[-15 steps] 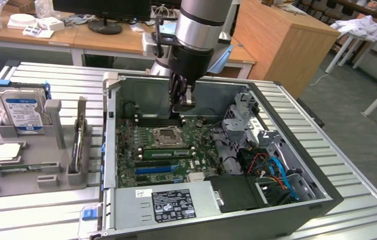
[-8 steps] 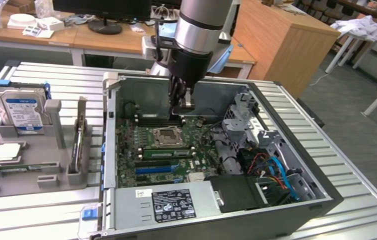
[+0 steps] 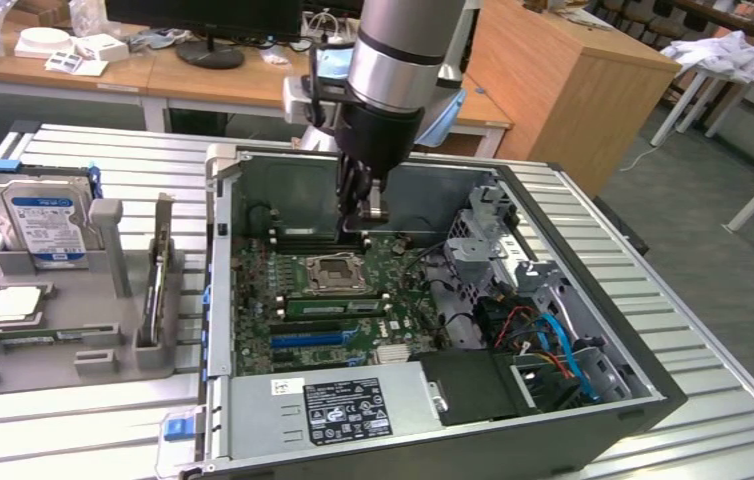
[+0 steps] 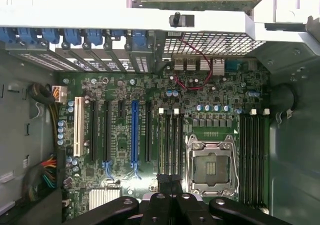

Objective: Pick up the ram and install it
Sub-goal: 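Press down the ram until it locks into place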

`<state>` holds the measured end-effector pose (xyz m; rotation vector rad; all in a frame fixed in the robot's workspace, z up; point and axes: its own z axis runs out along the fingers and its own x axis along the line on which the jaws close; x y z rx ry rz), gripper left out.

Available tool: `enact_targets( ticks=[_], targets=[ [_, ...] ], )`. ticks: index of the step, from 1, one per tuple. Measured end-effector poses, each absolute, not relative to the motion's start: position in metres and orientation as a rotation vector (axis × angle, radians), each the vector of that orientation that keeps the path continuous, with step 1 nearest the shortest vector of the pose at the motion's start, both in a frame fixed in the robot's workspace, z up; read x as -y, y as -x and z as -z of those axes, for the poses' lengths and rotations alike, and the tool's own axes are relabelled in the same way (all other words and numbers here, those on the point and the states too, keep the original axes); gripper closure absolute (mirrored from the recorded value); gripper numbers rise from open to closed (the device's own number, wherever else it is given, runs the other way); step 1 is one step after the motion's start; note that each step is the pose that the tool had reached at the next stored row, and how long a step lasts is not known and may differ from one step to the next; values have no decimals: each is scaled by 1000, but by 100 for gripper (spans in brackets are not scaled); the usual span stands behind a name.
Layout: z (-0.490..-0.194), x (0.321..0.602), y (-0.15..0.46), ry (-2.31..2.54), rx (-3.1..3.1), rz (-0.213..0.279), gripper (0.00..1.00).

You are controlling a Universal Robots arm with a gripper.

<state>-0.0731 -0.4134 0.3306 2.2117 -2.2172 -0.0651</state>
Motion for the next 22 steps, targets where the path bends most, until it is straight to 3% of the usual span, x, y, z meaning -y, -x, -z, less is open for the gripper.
enact_targets(
  ticks=[22],
  targets=[
    [-320,413,73,-2212,2217,65,89]
  ],
)
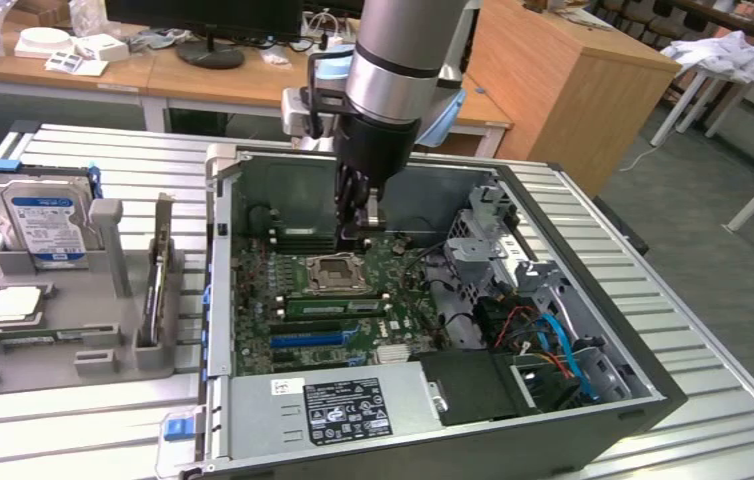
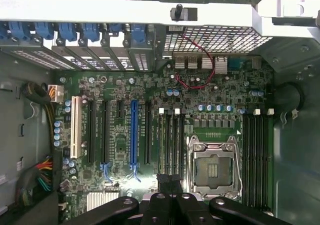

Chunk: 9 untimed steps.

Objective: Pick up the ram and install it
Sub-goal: 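Press down the ram until it locks into place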

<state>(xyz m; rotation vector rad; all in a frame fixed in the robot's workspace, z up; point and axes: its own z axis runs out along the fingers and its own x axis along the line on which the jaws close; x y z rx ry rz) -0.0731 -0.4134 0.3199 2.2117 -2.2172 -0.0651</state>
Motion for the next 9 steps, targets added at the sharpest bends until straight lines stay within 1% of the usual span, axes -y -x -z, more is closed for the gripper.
enact_targets(
  ticks=[9],
  targets=[
    [-315,413,73,-2212,2217,65,89]
  ],
)
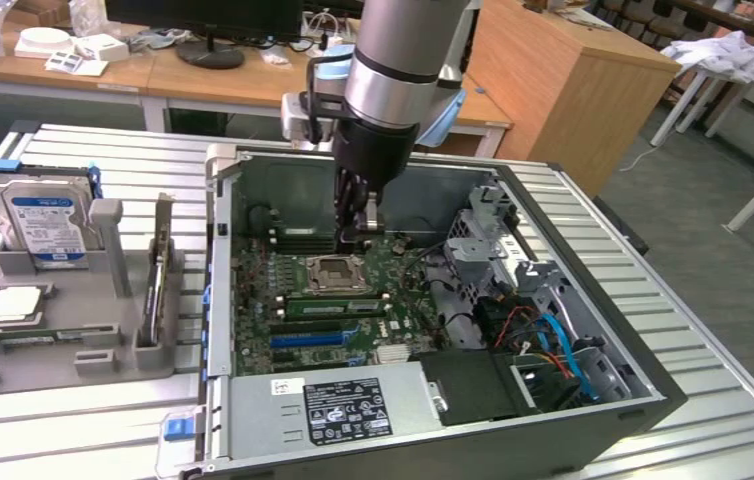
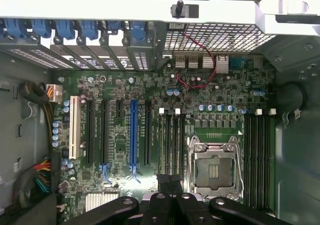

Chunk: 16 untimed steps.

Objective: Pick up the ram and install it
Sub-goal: 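Press down the ram until it locks into place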

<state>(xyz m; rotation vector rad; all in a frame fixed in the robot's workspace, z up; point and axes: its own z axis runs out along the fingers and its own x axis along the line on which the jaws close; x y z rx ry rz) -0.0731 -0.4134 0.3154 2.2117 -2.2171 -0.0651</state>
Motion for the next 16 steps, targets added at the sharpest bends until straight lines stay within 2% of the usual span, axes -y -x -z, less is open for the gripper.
enact_targets(
  ticks=[16],
  targets=[
    [-307,413,73,-2212,2217,65,89]
  ],
)
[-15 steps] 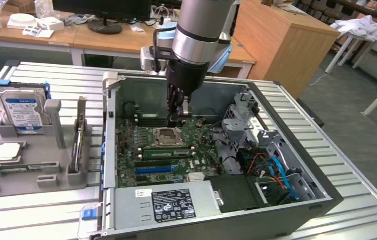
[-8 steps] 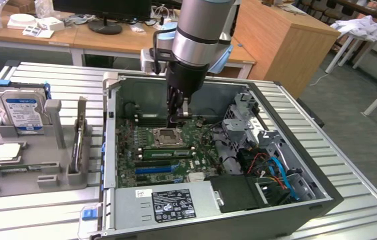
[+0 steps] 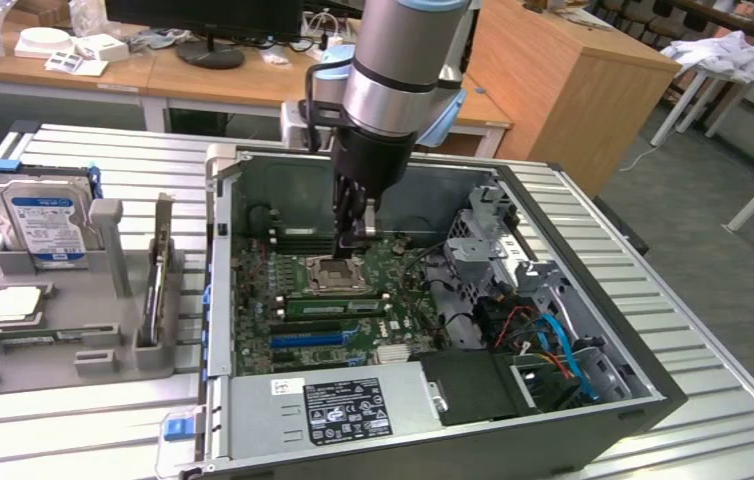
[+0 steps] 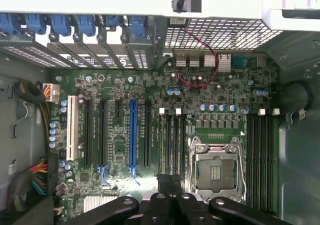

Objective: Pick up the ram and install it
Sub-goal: 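Press down the ram until it locks into place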

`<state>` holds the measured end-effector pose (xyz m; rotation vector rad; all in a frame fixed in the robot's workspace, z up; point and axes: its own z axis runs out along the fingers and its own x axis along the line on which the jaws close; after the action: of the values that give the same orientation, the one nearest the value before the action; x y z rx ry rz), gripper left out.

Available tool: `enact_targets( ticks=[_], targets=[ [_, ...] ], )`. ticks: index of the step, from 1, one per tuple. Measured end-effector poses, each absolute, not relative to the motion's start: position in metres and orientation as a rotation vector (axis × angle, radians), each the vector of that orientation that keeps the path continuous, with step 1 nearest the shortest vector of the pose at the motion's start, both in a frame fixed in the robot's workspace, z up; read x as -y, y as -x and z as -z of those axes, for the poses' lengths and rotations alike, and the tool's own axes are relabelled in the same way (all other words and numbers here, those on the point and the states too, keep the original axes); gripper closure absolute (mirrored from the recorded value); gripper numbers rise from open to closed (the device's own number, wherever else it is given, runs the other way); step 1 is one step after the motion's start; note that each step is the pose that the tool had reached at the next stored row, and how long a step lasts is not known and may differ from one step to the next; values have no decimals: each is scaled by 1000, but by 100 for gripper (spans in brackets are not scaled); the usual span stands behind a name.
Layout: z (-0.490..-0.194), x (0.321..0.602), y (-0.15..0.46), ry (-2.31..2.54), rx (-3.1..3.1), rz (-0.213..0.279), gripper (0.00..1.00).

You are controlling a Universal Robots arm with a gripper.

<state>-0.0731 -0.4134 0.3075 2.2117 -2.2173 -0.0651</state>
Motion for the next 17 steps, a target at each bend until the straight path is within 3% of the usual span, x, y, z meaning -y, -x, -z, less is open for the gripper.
enact_targets(
  ticks=[17],
  targets=[
    [-300,413,73,-2212,2217,65,89]
  ],
)
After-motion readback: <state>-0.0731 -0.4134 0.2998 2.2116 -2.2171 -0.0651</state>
